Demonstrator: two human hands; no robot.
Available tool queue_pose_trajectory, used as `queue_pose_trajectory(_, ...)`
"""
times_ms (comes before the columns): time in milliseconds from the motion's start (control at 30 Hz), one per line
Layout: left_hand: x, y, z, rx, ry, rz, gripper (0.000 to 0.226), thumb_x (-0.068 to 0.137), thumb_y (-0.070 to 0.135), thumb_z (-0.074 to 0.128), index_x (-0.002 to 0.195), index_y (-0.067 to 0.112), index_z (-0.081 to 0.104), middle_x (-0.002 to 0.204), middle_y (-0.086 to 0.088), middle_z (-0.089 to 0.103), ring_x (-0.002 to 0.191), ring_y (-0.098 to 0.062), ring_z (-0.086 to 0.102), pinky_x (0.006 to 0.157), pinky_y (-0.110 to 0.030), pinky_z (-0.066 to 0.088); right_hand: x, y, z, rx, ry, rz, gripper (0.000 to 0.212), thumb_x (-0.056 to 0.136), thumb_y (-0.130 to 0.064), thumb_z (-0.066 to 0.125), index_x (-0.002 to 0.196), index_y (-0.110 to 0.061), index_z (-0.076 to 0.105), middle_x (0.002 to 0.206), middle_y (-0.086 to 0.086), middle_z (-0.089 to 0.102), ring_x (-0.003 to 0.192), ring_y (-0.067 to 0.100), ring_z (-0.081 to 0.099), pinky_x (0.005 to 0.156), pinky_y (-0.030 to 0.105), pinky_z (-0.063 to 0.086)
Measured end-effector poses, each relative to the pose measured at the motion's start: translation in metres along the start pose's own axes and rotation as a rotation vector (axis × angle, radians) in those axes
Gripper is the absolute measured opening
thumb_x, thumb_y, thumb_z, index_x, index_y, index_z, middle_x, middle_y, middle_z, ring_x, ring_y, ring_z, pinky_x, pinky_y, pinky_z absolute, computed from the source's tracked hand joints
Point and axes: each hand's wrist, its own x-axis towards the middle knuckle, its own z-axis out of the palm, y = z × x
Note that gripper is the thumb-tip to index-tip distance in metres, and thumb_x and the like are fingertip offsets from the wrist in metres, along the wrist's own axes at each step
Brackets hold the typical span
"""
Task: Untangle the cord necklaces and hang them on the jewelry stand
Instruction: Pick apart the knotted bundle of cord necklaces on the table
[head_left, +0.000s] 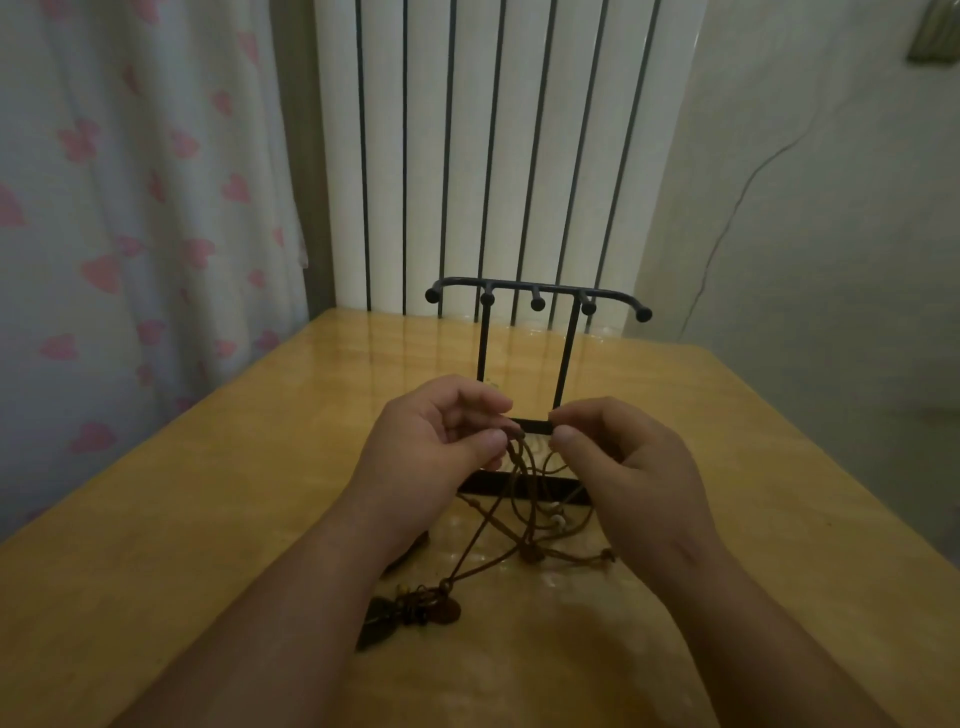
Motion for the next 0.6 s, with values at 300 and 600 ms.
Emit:
queue_pose_trajectory(300,0.001,-0.0022,0.0016,0.054,0.008,-0.019,0.028,0.082,-0.004,0.07,0.09,0.023,0.067,0.083,0.004,0.074,0.079,-0.011,0.072,0.074,-0.028,0.056,-0.0025,-0.0074,0.0092,0.133,-0.085,0.106,0.013,0.081,-0.026,0.074,0.091,-0.033,0.069,0.079,-0.015,0.071,0.074,0.007,0.067,0.069,0.033,0.059)
queue_pose_trajectory(600,0.0007,-0.0025,0.0045,0.15,0.034,0.04,0.025,0.082,0.002,0.072,0.085,0.026,0.068,0.085,0.009,0.073,0.083,-0.005,0.069,0.077,-0.028,0.058,-0.0023,-0.0064,0.0061,0.049,-0.097,0.089,0.01,0.082,-0.027,0.07,0.082,-0.037,0.07,0.078,-0.017,0.068,0.067,0.011,0.06,0.065,0.035,0.057)
